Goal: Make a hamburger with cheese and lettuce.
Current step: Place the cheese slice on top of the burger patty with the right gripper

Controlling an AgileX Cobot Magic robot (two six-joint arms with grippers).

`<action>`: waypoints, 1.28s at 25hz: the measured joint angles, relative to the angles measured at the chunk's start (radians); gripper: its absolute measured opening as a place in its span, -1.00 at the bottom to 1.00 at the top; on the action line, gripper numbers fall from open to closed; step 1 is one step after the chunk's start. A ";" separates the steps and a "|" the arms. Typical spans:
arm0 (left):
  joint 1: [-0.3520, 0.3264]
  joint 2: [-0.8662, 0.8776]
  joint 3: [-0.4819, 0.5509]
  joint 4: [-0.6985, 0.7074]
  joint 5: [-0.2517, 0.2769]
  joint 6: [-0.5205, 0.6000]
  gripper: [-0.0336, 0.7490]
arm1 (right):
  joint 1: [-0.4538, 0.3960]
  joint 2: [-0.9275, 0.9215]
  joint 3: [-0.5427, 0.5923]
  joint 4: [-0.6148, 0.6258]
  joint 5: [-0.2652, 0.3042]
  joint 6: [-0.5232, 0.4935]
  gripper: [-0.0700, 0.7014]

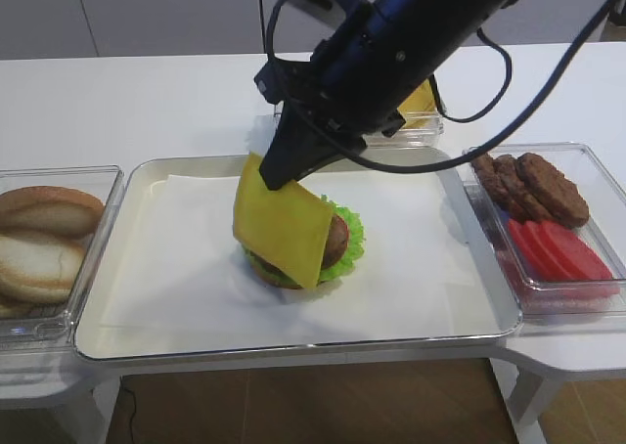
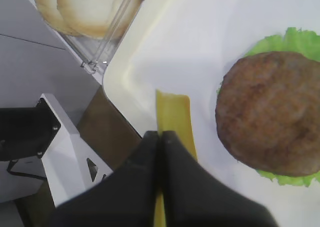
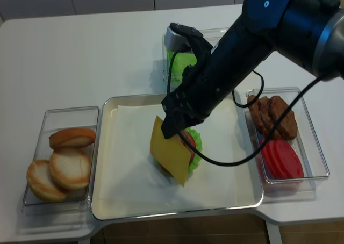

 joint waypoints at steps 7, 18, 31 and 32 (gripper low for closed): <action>0.000 0.000 0.000 0.000 0.000 0.000 0.12 | 0.000 0.050 0.000 0.007 -0.019 -0.022 -0.81; 0.000 0.000 0.000 0.000 0.000 0.000 0.12 | 0.000 0.059 0.000 -0.062 -0.128 -0.051 -0.81; 0.000 0.000 0.000 0.000 0.000 0.000 0.12 | 0.000 0.059 0.000 -0.135 -0.187 -0.062 -0.81; 0.000 0.000 0.000 0.000 0.000 0.000 0.12 | 0.000 0.059 0.000 -0.135 -0.191 -0.062 -0.81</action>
